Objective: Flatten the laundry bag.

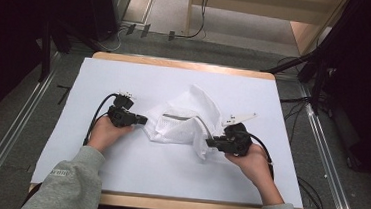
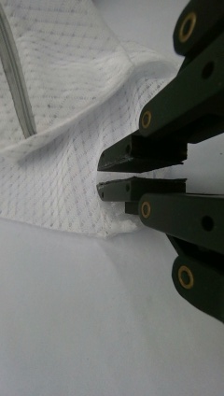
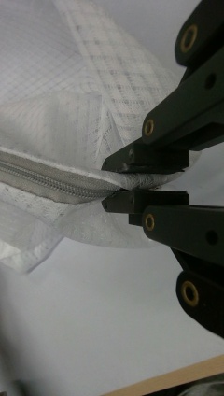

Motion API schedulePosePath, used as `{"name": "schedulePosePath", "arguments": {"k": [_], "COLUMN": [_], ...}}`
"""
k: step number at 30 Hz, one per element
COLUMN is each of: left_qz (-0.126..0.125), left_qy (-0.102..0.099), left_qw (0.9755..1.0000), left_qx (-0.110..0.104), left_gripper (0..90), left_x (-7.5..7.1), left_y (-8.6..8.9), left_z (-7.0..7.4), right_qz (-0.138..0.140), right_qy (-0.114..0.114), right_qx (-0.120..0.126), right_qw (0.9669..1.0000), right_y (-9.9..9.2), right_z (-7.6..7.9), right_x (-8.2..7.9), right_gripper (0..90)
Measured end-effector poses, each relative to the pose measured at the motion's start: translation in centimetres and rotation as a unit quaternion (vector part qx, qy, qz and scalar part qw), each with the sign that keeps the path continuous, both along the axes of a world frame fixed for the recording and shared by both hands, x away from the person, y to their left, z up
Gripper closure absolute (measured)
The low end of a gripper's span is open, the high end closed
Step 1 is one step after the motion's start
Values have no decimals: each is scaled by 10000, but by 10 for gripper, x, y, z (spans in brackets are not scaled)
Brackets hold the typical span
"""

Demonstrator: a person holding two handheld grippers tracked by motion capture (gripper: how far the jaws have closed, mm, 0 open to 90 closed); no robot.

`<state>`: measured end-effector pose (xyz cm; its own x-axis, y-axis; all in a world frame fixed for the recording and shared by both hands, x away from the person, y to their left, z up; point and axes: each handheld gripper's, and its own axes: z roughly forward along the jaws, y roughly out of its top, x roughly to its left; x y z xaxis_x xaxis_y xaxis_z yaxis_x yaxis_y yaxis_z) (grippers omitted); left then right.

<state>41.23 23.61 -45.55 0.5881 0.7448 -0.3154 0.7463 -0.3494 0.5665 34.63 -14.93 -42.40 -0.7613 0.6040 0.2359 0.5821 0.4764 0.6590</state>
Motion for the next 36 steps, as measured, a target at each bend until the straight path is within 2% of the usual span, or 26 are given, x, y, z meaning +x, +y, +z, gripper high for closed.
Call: {"name": "schedulePosePath", "arguments": {"k": [8, 16, 19, 23, 25, 27, 32, 36], "left_qz": [-45, -44, -39, -19, -6, -38, -106, -236], "left_qy": [-24, -23, -2, 95, 107, 80, -77, -102], "left_qw": [10000, 10000, 10000, 9999, 9999, 10000, 9998, 9995], "left_qx": [65, 70, 55, -51, -59, -10, -127, -199], "left_gripper": [854, 858, 857, 844, 830, 822, 808, 794], "left_x": [2, 5, 6, 7, 7, 6, -4, -16], "left_y": [0, -1, -1, 1, 0, -1, -2, -4], "left_z": [0, 0, 0, 0, 0, 3, 17, 24], "right_qz": [-171, -259, -295, -346, -426, -461, -476, -287], "right_qy": [123, 267, 277, 99, 25, -82, -321, -430], "right_qx": [-30, -128, -91, -18, 14, 46, 191, 233], "right_qw": [9998, 9992, 9991, 9994, 9991, 9989, 9982, 9984], "right_y": [-31, -49, -49, -47, -46, -45, -33, -13], "right_z": [-7, -14, -14, -7, 0, 8, 31, 40], "right_x": [-21, -31, -32, -34, -35, -34, -32, -29], "right_gripper": [830, 802, 715, 566, 526, 517, 539, 549]}}
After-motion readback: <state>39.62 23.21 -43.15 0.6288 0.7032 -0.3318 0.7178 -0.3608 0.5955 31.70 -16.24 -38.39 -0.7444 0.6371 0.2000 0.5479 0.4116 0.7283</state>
